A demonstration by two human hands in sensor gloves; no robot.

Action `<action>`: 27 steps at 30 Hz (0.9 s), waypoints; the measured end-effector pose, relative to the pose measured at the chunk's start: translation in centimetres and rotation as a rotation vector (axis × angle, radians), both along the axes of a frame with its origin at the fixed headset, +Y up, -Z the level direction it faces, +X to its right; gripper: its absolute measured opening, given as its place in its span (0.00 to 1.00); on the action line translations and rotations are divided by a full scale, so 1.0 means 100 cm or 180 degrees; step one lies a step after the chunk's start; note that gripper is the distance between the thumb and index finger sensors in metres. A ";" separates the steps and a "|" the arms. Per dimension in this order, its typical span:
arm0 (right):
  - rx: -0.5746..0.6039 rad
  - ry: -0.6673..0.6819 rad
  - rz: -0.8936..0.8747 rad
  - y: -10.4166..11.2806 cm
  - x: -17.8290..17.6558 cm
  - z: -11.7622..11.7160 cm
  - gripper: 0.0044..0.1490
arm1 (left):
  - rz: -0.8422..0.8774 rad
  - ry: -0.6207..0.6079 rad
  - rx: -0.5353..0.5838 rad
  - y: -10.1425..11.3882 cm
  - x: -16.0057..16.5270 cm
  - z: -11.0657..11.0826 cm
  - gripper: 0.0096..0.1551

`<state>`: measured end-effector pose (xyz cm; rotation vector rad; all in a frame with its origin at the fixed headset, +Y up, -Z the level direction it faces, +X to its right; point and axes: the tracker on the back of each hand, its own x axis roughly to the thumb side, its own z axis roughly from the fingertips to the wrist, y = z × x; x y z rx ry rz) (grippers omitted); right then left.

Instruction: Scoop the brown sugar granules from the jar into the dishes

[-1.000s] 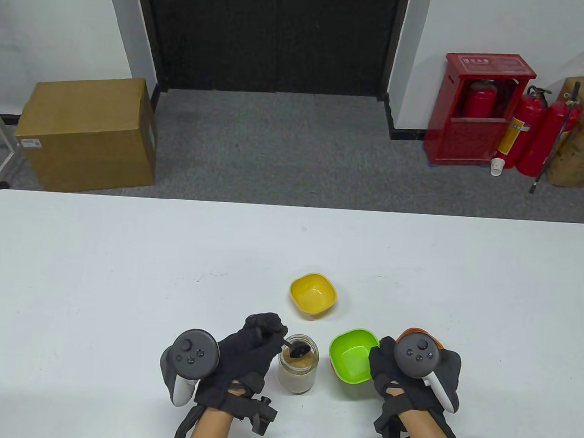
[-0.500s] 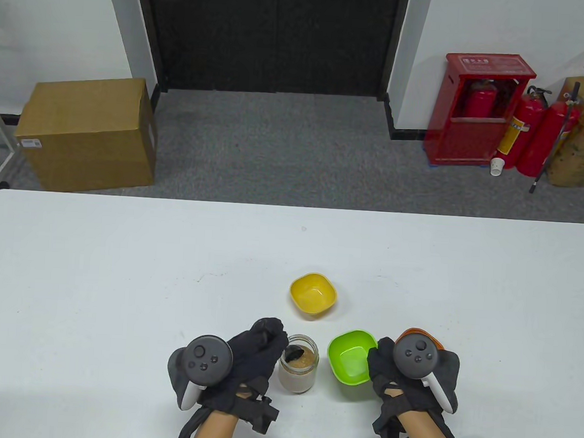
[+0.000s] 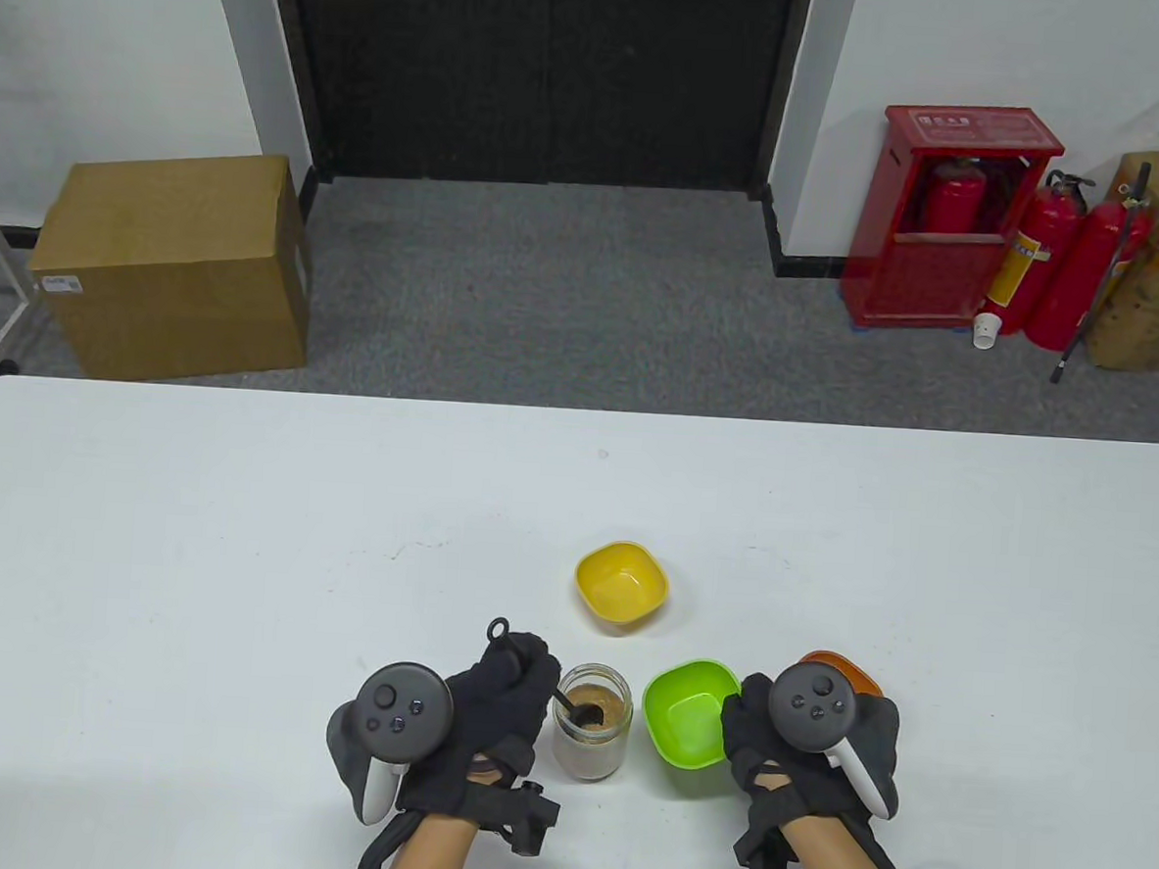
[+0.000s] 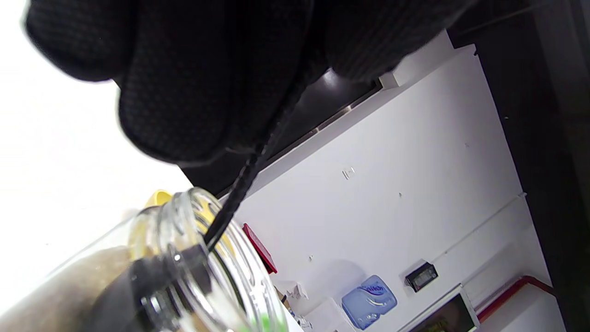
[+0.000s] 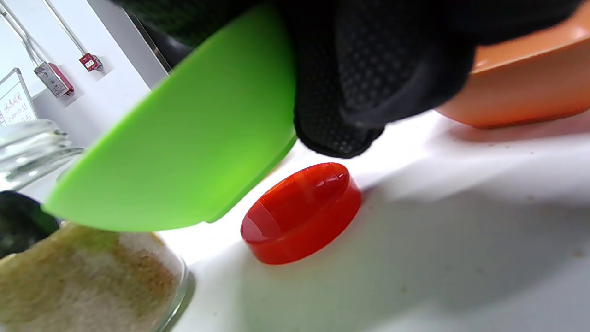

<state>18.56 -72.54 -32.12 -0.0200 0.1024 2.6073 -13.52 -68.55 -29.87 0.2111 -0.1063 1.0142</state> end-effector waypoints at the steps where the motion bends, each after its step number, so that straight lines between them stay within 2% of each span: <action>1: -0.0009 0.0004 0.0005 -0.001 -0.001 0.000 0.29 | 0.0038 0.0006 -0.0038 0.000 0.000 0.001 0.24; 7: -0.0068 0.0007 0.0017 -0.004 -0.002 -0.002 0.29 | 0.0092 0.0130 -0.0152 -0.001 0.002 0.002 0.27; 12: -0.0092 -0.0029 -0.0056 -0.004 0.001 -0.002 0.29 | 0.0127 0.0163 -0.0382 -0.002 0.000 0.001 0.29; 21: -0.0073 -0.0051 -0.0103 -0.003 0.003 -0.002 0.29 | 0.0544 0.0182 -0.0498 -0.012 -0.004 -0.001 0.27; 27: -0.0063 -0.0073 -0.0185 -0.003 0.005 -0.002 0.29 | 0.0889 0.0398 -0.0567 -0.020 -0.013 0.000 0.27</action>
